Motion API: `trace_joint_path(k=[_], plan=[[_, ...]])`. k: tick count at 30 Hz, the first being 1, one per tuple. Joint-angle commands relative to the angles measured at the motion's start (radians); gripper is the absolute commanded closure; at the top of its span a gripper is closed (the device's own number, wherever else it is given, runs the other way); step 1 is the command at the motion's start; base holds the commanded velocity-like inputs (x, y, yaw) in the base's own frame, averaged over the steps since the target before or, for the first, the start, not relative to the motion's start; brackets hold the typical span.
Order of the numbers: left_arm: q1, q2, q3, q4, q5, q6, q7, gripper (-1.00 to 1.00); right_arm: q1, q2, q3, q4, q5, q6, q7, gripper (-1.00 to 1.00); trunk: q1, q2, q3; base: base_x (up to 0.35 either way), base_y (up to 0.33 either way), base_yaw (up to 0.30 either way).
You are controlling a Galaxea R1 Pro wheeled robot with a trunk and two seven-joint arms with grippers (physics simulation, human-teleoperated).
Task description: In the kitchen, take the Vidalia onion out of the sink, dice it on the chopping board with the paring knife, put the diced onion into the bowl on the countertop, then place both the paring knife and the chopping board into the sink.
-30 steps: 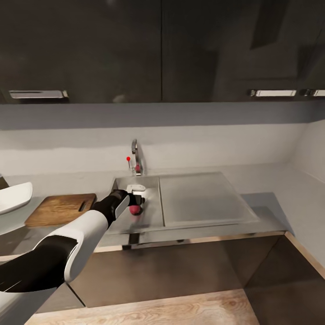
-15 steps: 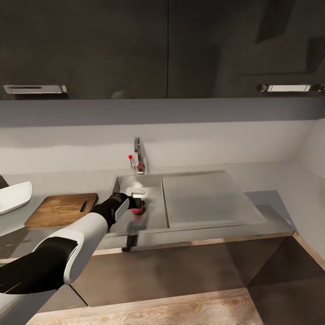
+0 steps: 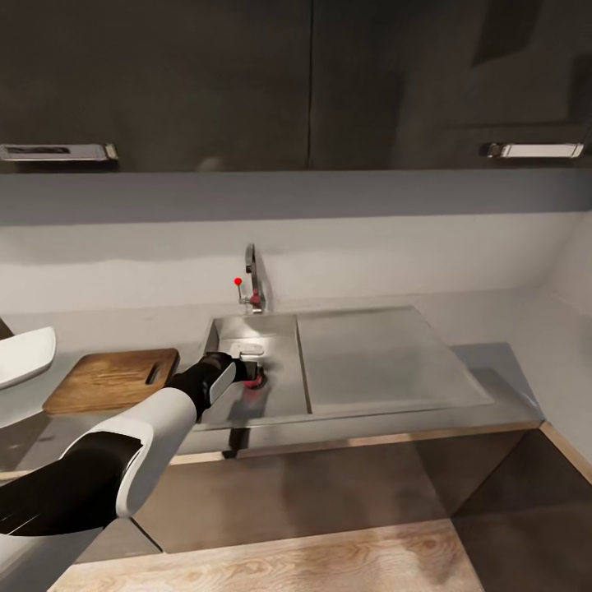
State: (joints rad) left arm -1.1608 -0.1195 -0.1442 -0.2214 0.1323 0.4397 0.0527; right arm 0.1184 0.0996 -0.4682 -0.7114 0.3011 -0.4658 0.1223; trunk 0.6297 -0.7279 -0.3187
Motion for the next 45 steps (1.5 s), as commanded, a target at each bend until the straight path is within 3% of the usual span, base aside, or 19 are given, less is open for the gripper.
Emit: trace_joint_path(k=[1,45], plan=[[0.000,0.000,-0.008,-0.002,0.010,0.005,0.006,-1.00,0.000,0.002,-0.007,-0.002,0.004,-0.002,0.010,-1.00,0.000,-0.001,-0.003,0.112,0.031,0.000],[0.012,0.001,-0.008,0.013,0.006,0.005,0.006,-1.00,0.000,0.002,-0.007,-0.002,0.004,-0.002,0.010,-1.00,0.000,-0.001,-0.074,0.082,-0.011,0.000]])
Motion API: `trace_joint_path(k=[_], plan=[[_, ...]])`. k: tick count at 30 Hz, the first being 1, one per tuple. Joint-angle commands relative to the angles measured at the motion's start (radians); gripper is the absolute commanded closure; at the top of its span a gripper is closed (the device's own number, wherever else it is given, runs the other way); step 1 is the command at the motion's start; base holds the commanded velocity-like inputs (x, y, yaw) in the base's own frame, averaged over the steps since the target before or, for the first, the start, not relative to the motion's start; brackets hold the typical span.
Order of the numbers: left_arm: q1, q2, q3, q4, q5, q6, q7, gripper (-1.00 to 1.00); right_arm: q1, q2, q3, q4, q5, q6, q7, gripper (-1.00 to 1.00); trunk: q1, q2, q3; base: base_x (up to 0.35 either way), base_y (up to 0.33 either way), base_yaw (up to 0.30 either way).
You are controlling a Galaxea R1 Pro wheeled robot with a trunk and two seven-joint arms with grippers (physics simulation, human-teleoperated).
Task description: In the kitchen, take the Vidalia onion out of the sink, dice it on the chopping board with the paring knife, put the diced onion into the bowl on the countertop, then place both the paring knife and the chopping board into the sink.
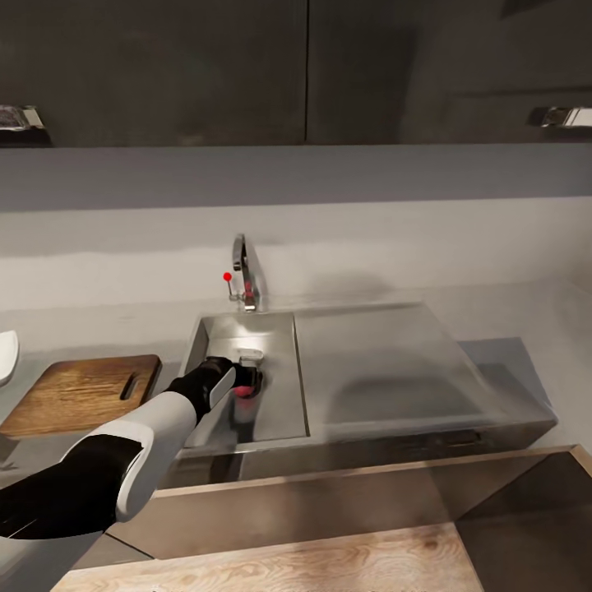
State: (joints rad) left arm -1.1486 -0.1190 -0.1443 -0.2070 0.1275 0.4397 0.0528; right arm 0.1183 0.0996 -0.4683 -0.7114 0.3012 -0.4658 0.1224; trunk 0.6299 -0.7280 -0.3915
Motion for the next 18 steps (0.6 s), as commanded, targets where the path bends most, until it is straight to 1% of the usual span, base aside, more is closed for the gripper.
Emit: trace_joint_path(k=[1,18], plan=[[0.000,0.000,-0.008,-0.002,0.011,0.005,0.006,-1.00,0.000,0.002,-0.007,-0.002,0.004,-0.002,0.010,-1.00,0.000,-0.001,-0.003,0.023,0.000,0.000],[0.009,0.001,-0.008,-0.002,0.011,0.004,0.006,-1.00,0.000,0.002,-0.007,-0.002,0.004,-0.002,0.010,-1.00,0.000,-0.001,-0.030,0.002,0.000,0.000]])
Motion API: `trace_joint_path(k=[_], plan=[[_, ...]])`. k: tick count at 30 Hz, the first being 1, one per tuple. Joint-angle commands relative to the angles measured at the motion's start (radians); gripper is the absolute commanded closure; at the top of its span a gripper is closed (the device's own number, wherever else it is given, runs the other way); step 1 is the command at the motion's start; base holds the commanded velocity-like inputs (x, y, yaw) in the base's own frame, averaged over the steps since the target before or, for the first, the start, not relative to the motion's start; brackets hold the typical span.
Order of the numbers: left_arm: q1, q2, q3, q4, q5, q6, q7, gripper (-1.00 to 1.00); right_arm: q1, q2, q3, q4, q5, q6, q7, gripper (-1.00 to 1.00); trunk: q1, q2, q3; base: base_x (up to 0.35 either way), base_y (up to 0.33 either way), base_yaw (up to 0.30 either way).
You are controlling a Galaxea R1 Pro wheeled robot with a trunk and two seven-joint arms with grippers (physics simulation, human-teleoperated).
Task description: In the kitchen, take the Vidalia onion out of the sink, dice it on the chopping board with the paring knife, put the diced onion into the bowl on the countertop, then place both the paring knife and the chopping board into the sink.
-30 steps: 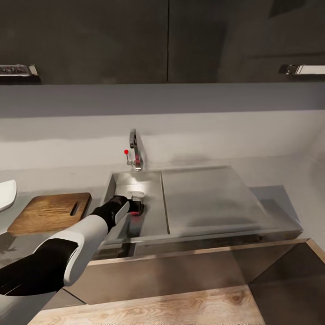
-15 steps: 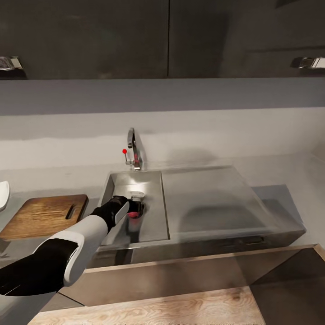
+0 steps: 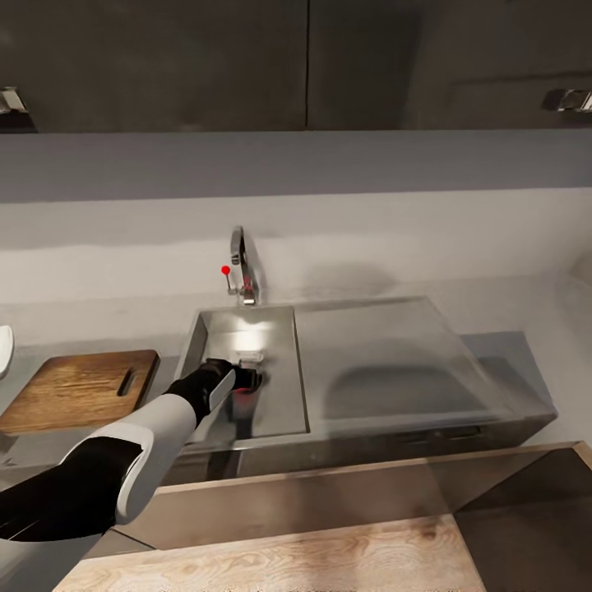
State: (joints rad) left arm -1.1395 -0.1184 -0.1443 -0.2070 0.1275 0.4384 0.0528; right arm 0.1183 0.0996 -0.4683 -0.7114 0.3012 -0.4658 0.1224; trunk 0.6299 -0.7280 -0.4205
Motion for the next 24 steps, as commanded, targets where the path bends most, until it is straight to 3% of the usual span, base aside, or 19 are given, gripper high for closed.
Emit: trace_joint_path(k=[1,19,20,24], plan=[[0.000,0.000,-0.008,-0.002,0.011,0.005,0.006,-1.00,0.000,0.002,-0.007,-0.002,0.004,-0.002,0.010,-1.00,0.000,-0.001,-0.003,0.000,0.000,0.000],[0.000,0.000,-0.008,-0.003,0.009,0.005,0.006,-1.00,0.000,0.000,-0.007,-0.002,0.005,-0.002,0.010,-1.00,0.000,-0.001,-0.007,0.000,0.000,0.000],[0.000,0.000,-0.008,-0.003,0.009,0.005,0.006,1.00,0.000,0.000,-0.007,-0.002,0.005,-0.002,0.010,-1.00,0.000,-0.001,-0.007,0.000,0.000,0.000],[0.000,0.000,-0.008,-0.003,0.010,0.005,0.007,1.00,0.000,0.001,-0.007,-0.002,0.005,-0.002,0.010,-1.00,0.000,-0.001,-0.007,0.000,0.000,0.000]])
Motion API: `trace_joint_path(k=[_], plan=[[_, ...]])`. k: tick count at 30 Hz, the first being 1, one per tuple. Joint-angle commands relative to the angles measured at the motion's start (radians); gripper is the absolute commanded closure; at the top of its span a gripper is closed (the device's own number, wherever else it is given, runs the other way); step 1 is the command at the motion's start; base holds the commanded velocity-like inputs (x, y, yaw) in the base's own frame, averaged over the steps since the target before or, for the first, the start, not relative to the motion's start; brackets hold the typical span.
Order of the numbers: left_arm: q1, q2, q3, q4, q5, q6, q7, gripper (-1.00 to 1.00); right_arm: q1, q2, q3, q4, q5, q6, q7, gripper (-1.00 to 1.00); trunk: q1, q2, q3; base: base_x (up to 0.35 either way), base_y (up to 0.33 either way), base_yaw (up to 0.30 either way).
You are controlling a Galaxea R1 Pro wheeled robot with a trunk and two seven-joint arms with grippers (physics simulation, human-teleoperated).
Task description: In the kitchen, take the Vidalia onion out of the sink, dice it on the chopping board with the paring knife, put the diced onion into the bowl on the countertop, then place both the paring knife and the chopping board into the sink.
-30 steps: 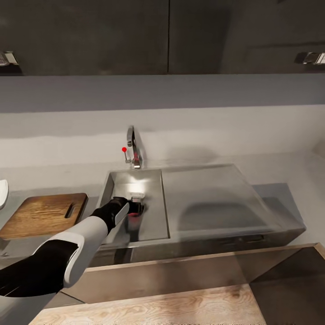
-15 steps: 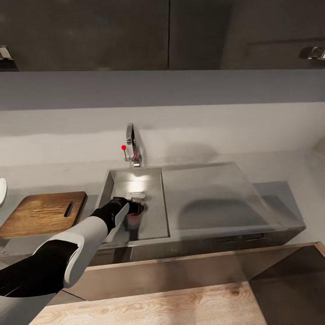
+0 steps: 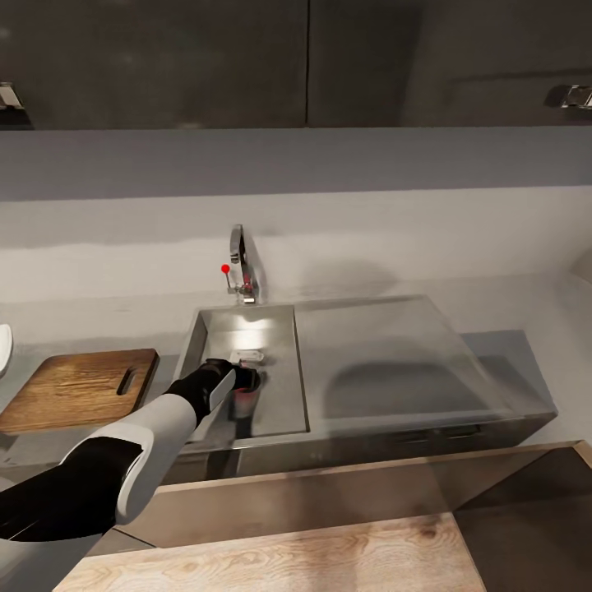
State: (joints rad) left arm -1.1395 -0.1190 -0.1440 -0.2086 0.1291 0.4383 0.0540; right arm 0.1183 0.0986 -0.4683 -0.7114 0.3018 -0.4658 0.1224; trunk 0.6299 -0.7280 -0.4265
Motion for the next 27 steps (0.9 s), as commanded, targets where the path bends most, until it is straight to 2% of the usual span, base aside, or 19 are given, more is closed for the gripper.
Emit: trace_joint_path(k=[1,8,27], plan=[[0.000,0.000,-0.008,-0.002,0.009,0.005,0.005,1.00,0.000,0.002,-0.007,-0.002,0.004,-0.002,0.010,-1.00,0.000,-0.001,-0.001,0.000,0.000,0.000],[0.000,0.001,-0.008,-0.002,0.009,0.005,0.006,1.00,0.000,0.003,-0.007,-0.002,0.004,-0.002,0.010,-1.00,0.000,-0.001,0.001,0.000,0.000,-0.011],[0.000,0.001,-0.008,-0.009,0.009,0.007,0.006,1.00,0.000,0.003,-0.007,-0.002,0.004,-0.002,0.010,-1.00,0.000,-0.001,0.030,0.000,0.000,-0.076]])
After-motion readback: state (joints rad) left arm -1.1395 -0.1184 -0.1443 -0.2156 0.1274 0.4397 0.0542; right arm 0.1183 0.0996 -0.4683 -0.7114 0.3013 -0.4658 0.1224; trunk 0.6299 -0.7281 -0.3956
